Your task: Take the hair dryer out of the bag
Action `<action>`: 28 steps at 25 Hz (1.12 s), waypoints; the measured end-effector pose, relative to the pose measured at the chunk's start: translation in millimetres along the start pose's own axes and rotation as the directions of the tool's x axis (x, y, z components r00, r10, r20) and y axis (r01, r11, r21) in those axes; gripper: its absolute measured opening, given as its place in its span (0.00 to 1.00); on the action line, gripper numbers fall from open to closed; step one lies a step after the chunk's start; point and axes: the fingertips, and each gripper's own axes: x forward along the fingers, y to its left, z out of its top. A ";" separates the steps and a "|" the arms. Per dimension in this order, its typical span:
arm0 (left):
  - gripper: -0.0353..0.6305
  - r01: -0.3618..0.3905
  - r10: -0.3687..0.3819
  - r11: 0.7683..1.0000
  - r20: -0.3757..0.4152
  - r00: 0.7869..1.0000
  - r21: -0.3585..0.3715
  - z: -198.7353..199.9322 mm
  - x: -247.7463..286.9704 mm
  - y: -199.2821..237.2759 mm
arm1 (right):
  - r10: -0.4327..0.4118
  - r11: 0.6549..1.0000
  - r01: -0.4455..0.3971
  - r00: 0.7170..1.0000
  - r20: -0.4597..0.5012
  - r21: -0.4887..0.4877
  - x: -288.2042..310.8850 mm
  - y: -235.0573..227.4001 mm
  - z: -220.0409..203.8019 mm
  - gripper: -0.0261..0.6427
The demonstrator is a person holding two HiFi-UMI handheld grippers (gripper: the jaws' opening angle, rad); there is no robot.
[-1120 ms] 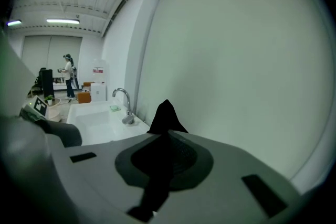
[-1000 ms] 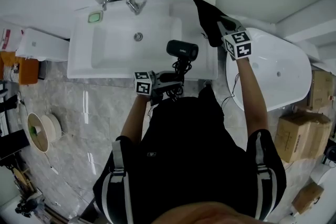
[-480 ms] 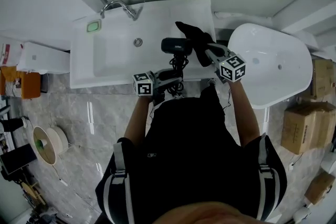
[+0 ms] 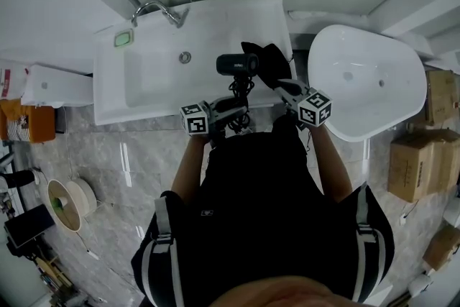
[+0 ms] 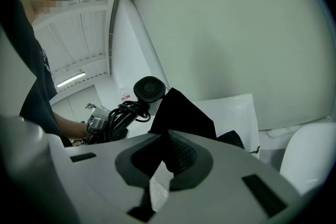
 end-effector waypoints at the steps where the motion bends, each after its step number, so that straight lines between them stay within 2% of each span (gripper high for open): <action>1: 0.33 -0.003 0.003 1.000 0.002 1.000 -0.001 1.1 0.3 -0.8 | -0.001 1.000 0.001 1.000 -0.003 -0.002 -1.2 -0.2 -0.2 0.14; 14: 0.33 -0.020 0.020 0.999 0.016 1.000 0.032 -0.7 -3.0 -1.0 | 0.012 0.999 -0.013 0.999 -0.030 -0.035 -9.7 9.2 -7.9 0.14; 28: 0.33 -0.034 0.034 0.999 0.026 0.999 0.007 -3.2 -6.7 -2.8 | -0.015 0.999 0.014 1.000 -0.020 -0.037 -14.8 10.0 -9.0 0.14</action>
